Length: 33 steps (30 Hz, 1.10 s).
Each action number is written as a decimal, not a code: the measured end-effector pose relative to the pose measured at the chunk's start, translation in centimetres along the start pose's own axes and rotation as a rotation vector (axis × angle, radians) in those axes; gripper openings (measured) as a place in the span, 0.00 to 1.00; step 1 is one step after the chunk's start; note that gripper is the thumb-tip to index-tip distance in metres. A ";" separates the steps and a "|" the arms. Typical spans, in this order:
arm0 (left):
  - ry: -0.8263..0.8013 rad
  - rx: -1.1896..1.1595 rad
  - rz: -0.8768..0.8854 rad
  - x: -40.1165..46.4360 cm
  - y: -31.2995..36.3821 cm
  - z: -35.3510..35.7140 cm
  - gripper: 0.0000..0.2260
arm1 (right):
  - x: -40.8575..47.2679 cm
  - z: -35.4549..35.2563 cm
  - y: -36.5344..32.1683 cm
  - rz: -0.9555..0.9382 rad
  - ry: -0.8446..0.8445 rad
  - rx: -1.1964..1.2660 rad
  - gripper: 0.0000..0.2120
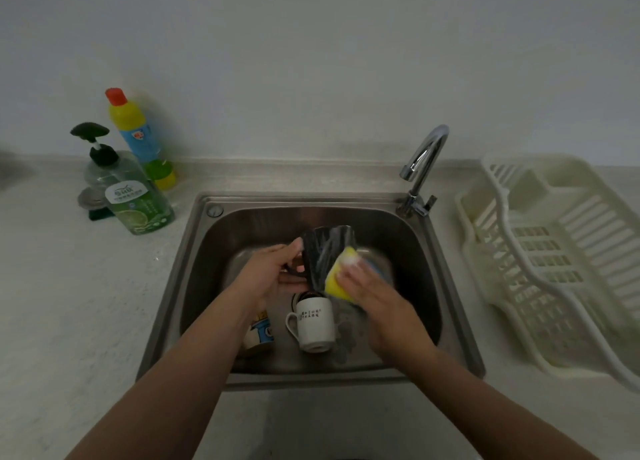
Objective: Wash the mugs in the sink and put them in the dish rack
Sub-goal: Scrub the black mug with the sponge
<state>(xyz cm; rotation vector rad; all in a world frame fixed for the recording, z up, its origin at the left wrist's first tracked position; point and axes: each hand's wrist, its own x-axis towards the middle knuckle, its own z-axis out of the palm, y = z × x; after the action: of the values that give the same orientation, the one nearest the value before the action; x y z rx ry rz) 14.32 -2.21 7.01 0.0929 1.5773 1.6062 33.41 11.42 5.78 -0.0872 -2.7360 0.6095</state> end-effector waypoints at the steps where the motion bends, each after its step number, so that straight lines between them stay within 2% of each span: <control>1: 0.006 -0.003 -0.001 -0.1 0.1 -0.3 0.19 | -1.1 0.2 -0.1 -0.049 -0.048 0.005 0.41; 2: -0.001 0.003 -0.007 -0.1 0.0 -0.5 0.20 | -1.4 0.1 0.4 -0.066 -0.057 0.034 0.38; 4: -0.043 0.017 -0.024 -0.1 -0.1 -0.4 0.18 | 0.5 -0.2 1.1 0.086 0.047 0.141 0.32; 6: -0.083 0.002 -0.032 -0.4 -0.1 0.1 0.14 | 2.6 -0.9 0.8 0.282 0.159 0.325 0.35; 7: -0.090 -0.023 -0.031 -0.4 -0.1 0.3 0.13 | 2.4 -0.9 0.2 0.312 0.178 0.365 0.36; 11: -0.089 -0.102 -0.015 -0.5 0.1 -0.3 0.14 | -1.8 0.0 -1.6 0.302 0.103 0.376 0.33; 15: -0.107 -0.053 -0.010 -0.8 0.8 1.0 0.12 | 3.4 -2.0 -0.8 0.282 0.239 0.395 0.33; 18: -0.044 -0.036 0.029 -0.8 1.2 1.2 0.14 | 2.0 -1.8 -0.6 0.129 0.138 0.183 0.35; 21: 0.001 0.066 0.058 -0.4 1.0 0.8 0.12 | 0.2 -1.1 0.1 -0.070 -0.008 -0.040 0.35; 25: 0.018 0.142 0.066 -0.5 1.1 2.0 0.12 | 3.9 -1.7 0.1 -0.102 0.005 -0.248 0.30; 27: 0.039 0.169 0.080 -0.5 1.2 1.9 0.12 | 2.2 -0.7 -0.1 -0.265 -0.045 -0.313 0.26; 29: 0.051 0.235 0.098 -0.5 1.0 1.7 0.12 | 0.9 -0.3 0.0 -0.391 -0.094 -0.351 0.27; 31: 0.064 0.291 0.098 -0.4 0.9 1.8 0.13 | 2.8 -0.8 0.4 -0.269 -0.028 -0.366 0.35; 33: 0.073 0.279 0.094 -0.5 1.1 1.9 0.14 | 4.8 -1.5 0.1 -0.143 0.022 -0.354 0.37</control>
<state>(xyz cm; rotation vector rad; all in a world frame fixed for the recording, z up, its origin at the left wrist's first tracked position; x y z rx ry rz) 15.21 -0.79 8.54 0.2642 1.8720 1.4648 29.36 12.76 8.45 0.0173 -2.7678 0.0819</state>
